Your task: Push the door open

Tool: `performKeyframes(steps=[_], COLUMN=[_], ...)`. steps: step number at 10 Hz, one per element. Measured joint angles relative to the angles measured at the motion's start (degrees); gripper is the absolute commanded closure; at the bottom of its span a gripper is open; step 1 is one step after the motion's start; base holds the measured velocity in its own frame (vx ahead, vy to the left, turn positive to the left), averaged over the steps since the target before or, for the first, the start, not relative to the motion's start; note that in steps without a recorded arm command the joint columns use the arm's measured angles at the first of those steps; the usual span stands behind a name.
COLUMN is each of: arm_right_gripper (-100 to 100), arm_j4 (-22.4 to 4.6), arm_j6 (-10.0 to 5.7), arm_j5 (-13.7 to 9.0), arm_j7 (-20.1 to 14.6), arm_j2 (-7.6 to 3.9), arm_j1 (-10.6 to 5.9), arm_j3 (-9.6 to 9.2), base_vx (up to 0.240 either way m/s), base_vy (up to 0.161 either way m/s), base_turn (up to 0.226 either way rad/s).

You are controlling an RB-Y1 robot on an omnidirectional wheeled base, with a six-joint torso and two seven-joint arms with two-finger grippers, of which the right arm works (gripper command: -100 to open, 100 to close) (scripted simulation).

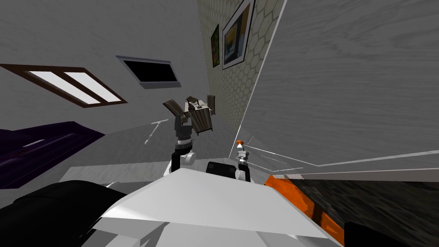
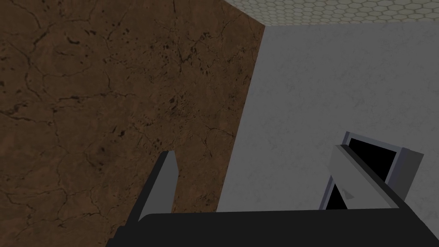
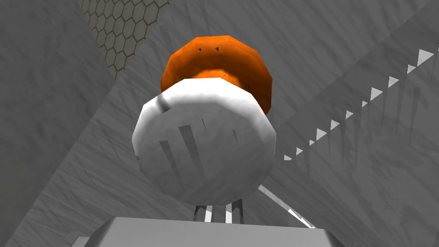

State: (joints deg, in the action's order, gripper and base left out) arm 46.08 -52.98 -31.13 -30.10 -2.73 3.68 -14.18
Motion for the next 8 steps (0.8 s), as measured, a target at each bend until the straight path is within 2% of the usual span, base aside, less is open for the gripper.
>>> performKeyframes(steps=[1, 3, 8], arm_right_gripper=[-100, -100, -100], arm_j4=[-0.4, 0.4, 2.3], arm_j6=[-0.10, -0.70, -1.68], arm_j5=[-0.1, -2.0, -6.2], arm_j7=[0.0, -2.4, -8.9], arm_j2=[0.11, -0.62, -0.55], arm_j1=[-0.24, 0.55, 2.74], arm_j3=[0.04, -0.97, -4.52], base_vx=[-0.046, -0.089, -0.080], base_vy=[-0.030, -0.042, -0.015], base_turn=[0.030, 0.069, 0.041])
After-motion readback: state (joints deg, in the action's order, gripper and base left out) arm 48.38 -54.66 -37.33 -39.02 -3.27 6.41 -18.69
